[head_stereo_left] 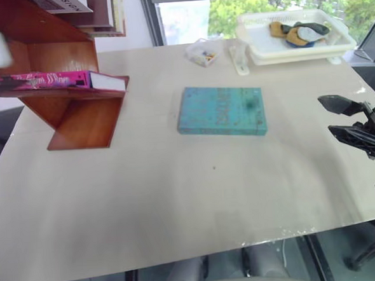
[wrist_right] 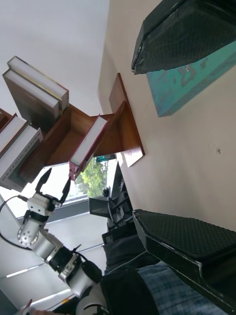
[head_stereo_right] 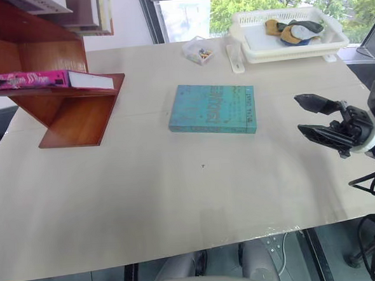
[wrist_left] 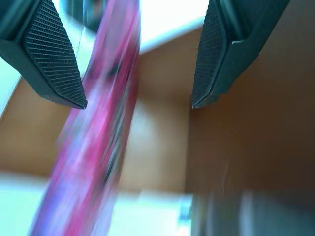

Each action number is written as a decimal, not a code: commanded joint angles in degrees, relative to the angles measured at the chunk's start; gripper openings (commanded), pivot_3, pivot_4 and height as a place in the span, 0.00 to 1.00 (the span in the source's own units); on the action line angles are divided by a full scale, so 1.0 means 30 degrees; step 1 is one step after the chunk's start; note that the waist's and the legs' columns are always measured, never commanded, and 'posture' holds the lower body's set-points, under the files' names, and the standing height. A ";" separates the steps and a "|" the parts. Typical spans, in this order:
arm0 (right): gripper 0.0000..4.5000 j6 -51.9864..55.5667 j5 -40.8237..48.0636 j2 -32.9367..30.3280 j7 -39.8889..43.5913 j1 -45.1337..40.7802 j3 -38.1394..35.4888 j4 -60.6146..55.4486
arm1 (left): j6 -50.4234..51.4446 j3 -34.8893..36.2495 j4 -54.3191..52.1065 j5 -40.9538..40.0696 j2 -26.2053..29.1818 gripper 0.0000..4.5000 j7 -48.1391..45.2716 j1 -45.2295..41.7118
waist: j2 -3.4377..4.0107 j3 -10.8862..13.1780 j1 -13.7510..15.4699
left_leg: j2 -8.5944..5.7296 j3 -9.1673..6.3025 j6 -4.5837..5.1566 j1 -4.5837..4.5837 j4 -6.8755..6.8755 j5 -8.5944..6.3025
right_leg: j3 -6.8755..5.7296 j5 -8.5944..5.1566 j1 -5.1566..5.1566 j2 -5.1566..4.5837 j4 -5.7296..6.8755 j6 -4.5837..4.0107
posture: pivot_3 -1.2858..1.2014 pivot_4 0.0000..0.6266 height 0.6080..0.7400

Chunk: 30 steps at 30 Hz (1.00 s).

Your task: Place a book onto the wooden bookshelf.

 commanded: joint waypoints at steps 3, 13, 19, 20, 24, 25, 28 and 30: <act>1.00 0.0247 0.0745 -0.0583 -0.0088 0.0949 -0.1521 -0.1384 | 0.5626 0.2477 -0.6567 -0.5681 -0.2053 0.79 -0.0226 0.1800 | 0.0002 0.0000 -0.0046 | -0.0002 0.0006 0.0007 -0.0003 0.0006 -0.0004 | 0.0009 0.0000 -0.0002 -0.0009 0.0003 0.0000 | 0.52 0.24 1.00; 1.00 -0.0142 0.0368 -0.0661 -0.0789 0.3340 -0.2311 -0.3124 | 1.3376 0.2592 -1.5089 -1.2256 -0.8757 0.79 0.5583 0.7776 | 0.0033 -0.0016 0.0019 | 0.0012 0.0052 0.0009 0.0060 0.0008 -0.0006 | 0.0078 0.0002 0.0061 -0.0002 -0.0127 -0.0003 | 0.52 0.24 1.00; 1.00 -0.3143 -0.2628 0.0486 -0.2130 0.6325 -0.2152 -0.3226 | 1.4042 0.2654 -1.6084 -1.1860 -1.2418 0.79 0.9583 1.2658 | 0.0032 -0.0026 0.0357 | 0.0028 0.0030 0.0010 0.0148 -0.0020 -0.0008 | 0.0054 0.0013 0.0173 0.0011 -0.0234 -0.0010 | 0.52 0.24 1.00; 1.00 -0.3792 -0.3307 0.0657 -0.2186 0.6993 -0.2036 -0.3096 | 1.3762 0.2760 -1.5963 -1.1597 -1.2764 0.79 0.9925 1.3409 | 0.0050 -0.0036 0.0444 | 0.0029 0.0029 0.0009 0.0145 -0.0025 -0.0008 | 0.0057 0.0017 0.0167 0.0012 -0.0242 -0.0011 | 0.52 0.24 1.00; 1.00 -0.5960 -0.5235 0.1542 -0.2535 0.9387 -0.1827 -0.2204 | 1.2166 0.3278 -1.4478 -1.0650 -1.4157 0.79 1.0768 1.6233 | 0.0097 -0.0066 0.0785 | 0.0022 0.0032 0.0010 0.0153 -0.0041 -0.0009 | 0.0054 0.0016 0.0173 0.0003 -0.0260 -0.0012 | 0.52 0.24 1.00; 1.00 -0.6451 -0.5524 0.1788 -0.2673 0.9685 -0.1859 -0.1813 | 1.1691 0.3283 -1.4092 -1.0354 -1.4474 0.79 1.0950 1.6804 | 0.0098 -0.0065 0.0808 | 0.0022 0.0033 0.0009 0.0165 -0.0039 -0.0009 | 0.0058 0.0017 0.0181 0.0003 -0.0256 -0.0013 | 0.52 0.24 1.00; 1.00 -0.8056 -0.6444 0.2299 -0.2988 1.0724 -0.2225 -0.0536 | 0.9680 0.3073 -1.2953 -0.9507 -1.5560 0.79 1.0838 1.9317 | 0.0148 -0.0094 0.0874 | 0.0023 0.0038 0.0009 0.0217 -0.0030 -0.0009 | 0.0068 0.0038 0.0250 0.0007 -0.0272 -0.0026 | 0.52 0.24 1.00; 1.00 -0.8820 -0.6635 0.2340 -0.3063 1.1036 -0.2408 0.0084 | 0.9006 0.3298 -1.2412 -0.9434 -1.5947 0.79 1.0779 2.0067 | 0.0154 -0.0089 0.0937 | 0.0024 0.0053 0.0023 0.0294 -0.0063 -0.0021 | 0.0089 0.0037 0.0316 0.0004 -0.0306 -0.0027 | 0.52 0.24 1.00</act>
